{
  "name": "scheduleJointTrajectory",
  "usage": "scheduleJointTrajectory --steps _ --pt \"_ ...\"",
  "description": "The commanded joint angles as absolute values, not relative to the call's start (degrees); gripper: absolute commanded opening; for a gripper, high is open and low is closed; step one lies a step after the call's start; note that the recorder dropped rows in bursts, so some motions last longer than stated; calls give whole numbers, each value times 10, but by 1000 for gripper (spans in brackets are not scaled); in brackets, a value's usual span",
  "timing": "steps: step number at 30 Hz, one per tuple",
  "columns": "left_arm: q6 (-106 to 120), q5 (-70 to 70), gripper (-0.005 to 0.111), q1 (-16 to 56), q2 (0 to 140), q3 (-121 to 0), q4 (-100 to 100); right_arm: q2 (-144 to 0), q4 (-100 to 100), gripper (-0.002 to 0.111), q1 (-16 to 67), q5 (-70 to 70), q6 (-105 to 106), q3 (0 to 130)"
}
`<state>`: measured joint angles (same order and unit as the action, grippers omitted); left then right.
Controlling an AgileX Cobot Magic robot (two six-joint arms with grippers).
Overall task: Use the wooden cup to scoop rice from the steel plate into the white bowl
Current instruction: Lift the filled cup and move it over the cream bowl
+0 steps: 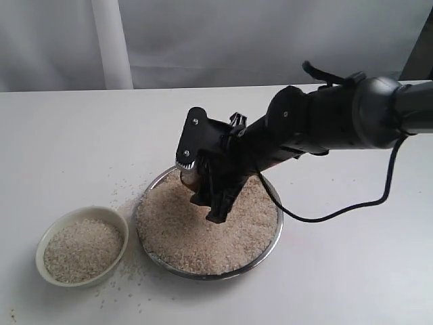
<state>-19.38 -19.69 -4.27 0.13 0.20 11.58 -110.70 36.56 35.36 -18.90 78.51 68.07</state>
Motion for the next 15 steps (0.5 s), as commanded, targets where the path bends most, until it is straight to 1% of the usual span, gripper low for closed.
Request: scheduleJointTrajectory --steps 1,2,8,15 --pt "-195 -193 0 -40 0 0 113 -1070 564 0 352 -173 849 653" --pt "-195 -193 0 -40 0 0 113 -1062 605 0 352 -173 849 644" --pt "-195 -193 0 -40 0 0 113 -1054 605 0 363 -173 849 638" --pt "-195 -193 0 -40 0 0 113 -1056 529 0 404 -173 849 643"
